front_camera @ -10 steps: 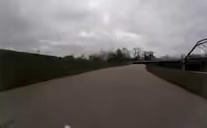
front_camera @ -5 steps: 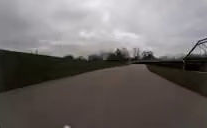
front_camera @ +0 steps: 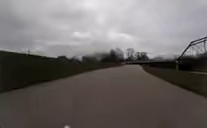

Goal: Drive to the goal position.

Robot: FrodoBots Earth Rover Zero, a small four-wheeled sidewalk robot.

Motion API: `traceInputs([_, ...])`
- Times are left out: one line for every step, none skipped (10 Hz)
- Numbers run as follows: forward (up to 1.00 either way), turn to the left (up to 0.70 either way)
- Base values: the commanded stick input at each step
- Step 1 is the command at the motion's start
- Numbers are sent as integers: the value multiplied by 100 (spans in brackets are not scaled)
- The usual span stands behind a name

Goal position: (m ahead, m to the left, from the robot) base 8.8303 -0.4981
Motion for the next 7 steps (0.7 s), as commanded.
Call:
traceInputs([100,0])
traceInputs([100,0])
traceInputs([100,0])
traceInputs([100,0])
traceInputs([100,0])
traceInputs([100,0])
traceInputs([100,0])
